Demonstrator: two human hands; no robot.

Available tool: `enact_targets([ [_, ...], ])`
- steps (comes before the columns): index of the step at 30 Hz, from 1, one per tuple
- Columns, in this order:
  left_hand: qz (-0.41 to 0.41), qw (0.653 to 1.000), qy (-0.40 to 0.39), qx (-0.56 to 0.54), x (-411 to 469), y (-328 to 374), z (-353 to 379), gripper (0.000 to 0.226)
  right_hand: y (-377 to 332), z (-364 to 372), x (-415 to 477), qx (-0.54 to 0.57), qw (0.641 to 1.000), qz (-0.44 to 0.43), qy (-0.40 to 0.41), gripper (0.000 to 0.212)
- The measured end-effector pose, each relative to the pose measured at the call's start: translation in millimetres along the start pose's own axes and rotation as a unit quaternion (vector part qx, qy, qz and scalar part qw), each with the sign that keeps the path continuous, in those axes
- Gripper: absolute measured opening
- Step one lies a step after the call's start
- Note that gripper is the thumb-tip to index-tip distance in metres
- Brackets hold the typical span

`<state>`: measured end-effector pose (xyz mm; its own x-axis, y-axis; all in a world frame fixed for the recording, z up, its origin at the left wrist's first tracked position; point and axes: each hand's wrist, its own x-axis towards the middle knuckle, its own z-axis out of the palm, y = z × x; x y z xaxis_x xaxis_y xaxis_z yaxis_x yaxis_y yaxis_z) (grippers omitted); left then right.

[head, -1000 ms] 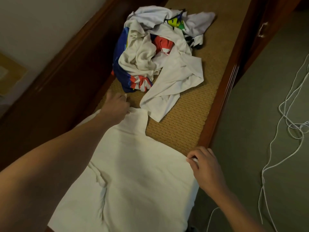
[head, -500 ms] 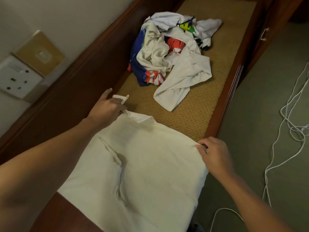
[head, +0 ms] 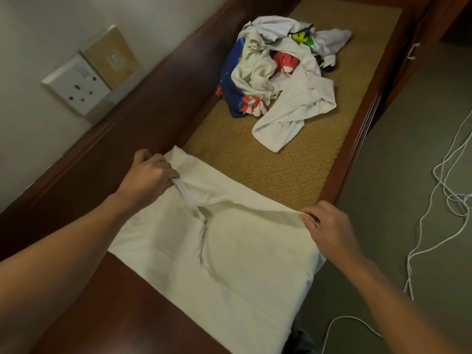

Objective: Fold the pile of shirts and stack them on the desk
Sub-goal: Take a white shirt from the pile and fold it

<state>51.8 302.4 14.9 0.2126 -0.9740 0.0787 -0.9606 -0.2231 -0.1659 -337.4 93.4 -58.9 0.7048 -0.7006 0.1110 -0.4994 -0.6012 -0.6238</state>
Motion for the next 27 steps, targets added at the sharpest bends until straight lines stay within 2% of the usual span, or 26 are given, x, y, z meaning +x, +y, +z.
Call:
enact_targets([
  [2, -0.007, 1.0, 0.019, 0.002, -17.0, 1.0, -9.8, 0.022, -6.6, -1.0, -17.0, 0.002, 0.999, -0.045, 0.026, 0.012],
  [4, -0.017, 0.999, 0.032, 0.001, -41.3, 4.0, -14.6, 0.022, -8.3, 5.8, -40.0, 0.001, 0.997, -0.073, 0.018, 0.013],
  [8, -0.044, 0.999, -0.002, 0.008, -95.3, 16.6, 6.9, 0.025, -2.1, 37.5, -76.4, -0.032, 0.996, -0.057, -0.061, 0.015],
  [10, -0.057, 0.998, -0.023, 0.008, -113.9, 26.4, 25.5, 0.023, -3.5, 49.6, -81.5, -0.056, 0.994, -0.047, -0.076, 0.018],
  [13, -0.091, 0.995, -0.034, 0.005, -125.6, 41.7, 44.2, 0.021, -9.8, 55.1, -79.7, -0.084, 0.993, -0.05, -0.072, 0.016],
  [17, -0.138, 0.99, -0.035, 0.007, -129.5, 52.2, 52.8, 0.023, -14.5, 47.7, -75.1, -0.061, 0.994, -0.032, -0.079, 0.013],
  [23, -0.18, 0.983, 0.023, 0.0, -133.2, 47.5, 42.8, 0.02, -16.7, 29.9, -84.1, -0.034, 0.996, -0.082, -0.032, 0.02],
  [27, -0.169, 0.985, -0.037, 0.013, -144.2, 50.0, 52.5, 0.025, -5.5, 45.2, -104.0, -0.117, 0.992, -0.036, -0.026, 0.028],
])
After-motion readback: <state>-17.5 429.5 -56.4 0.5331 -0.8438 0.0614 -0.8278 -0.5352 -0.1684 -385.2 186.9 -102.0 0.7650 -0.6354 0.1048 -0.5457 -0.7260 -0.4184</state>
